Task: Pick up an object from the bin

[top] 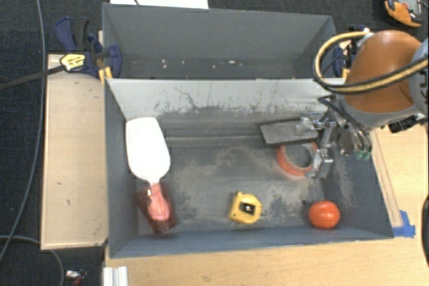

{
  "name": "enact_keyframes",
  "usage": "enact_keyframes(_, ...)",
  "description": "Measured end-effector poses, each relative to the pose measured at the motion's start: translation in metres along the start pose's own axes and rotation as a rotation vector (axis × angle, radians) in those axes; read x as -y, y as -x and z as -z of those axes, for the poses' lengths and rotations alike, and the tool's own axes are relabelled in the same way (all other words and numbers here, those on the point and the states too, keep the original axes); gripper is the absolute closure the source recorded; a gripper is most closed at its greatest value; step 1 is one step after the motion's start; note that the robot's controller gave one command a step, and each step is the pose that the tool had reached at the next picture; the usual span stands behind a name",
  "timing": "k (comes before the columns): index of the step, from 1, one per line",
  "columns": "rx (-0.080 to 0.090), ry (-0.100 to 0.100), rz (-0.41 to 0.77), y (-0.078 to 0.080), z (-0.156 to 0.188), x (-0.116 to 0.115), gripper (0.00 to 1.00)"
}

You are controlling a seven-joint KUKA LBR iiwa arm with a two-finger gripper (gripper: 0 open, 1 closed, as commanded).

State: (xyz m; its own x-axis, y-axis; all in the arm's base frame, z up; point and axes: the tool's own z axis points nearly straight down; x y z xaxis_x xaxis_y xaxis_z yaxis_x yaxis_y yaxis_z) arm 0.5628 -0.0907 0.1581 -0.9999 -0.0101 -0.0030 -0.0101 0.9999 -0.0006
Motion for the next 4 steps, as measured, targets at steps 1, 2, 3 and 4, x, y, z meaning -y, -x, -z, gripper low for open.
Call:
enact_keyframes(1, 0.000, 0.000, 0.000, 0.000, 0.000, 0.000, 0.00)
enact_keyframes(2, -0.001, 0.000, -0.022, -0.014, -0.062, 0.038, 0.00)
enact_keyframes(3, 0.004, -0.001, 0.097, -0.007, -0.060, 0.037, 0.00)
enact_keyframes(4, 0.002, 0.000, 0.030, -0.014, -0.079, -0.004, 0.00)
